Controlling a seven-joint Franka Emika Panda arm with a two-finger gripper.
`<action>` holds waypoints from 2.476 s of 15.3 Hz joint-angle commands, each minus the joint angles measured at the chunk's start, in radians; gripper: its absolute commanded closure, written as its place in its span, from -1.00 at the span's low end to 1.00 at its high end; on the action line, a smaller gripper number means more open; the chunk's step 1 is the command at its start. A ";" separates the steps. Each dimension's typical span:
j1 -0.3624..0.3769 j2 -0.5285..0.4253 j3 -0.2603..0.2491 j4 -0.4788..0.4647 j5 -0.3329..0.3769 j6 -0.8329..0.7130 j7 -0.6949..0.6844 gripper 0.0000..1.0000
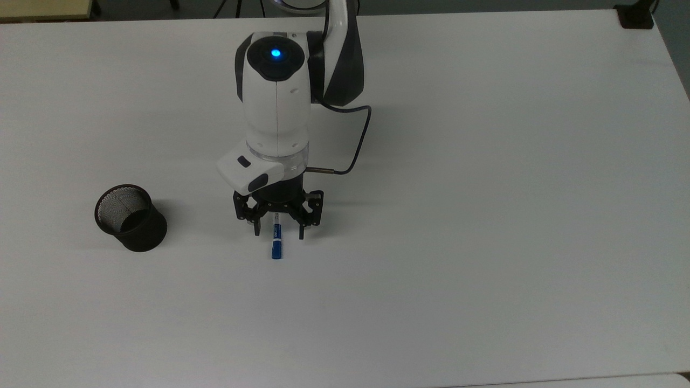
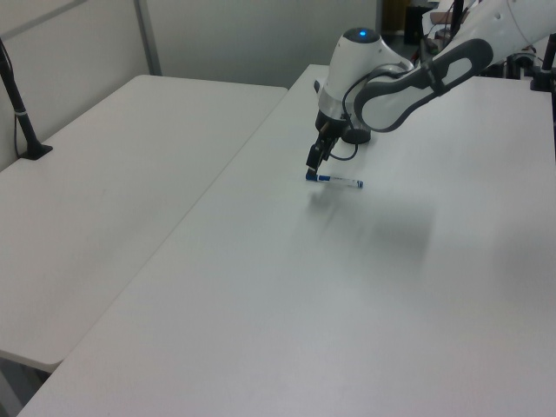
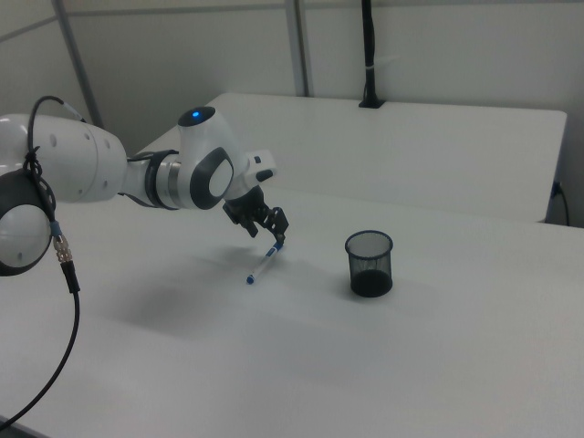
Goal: Insert the marker
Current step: 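Close the gripper on the marker and lift it upright, then carry the marker over the black mesh pen cup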
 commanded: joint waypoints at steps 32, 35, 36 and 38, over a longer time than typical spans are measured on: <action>-0.131 -0.097 -0.088 0.067 -0.058 0.285 0.040 0.74; -0.174 -0.105 -0.088 0.065 -0.071 0.334 0.039 0.74; -0.185 -0.102 -0.088 0.059 -0.076 0.375 0.039 0.74; -0.202 -0.098 -0.088 0.048 -0.078 0.428 0.039 0.74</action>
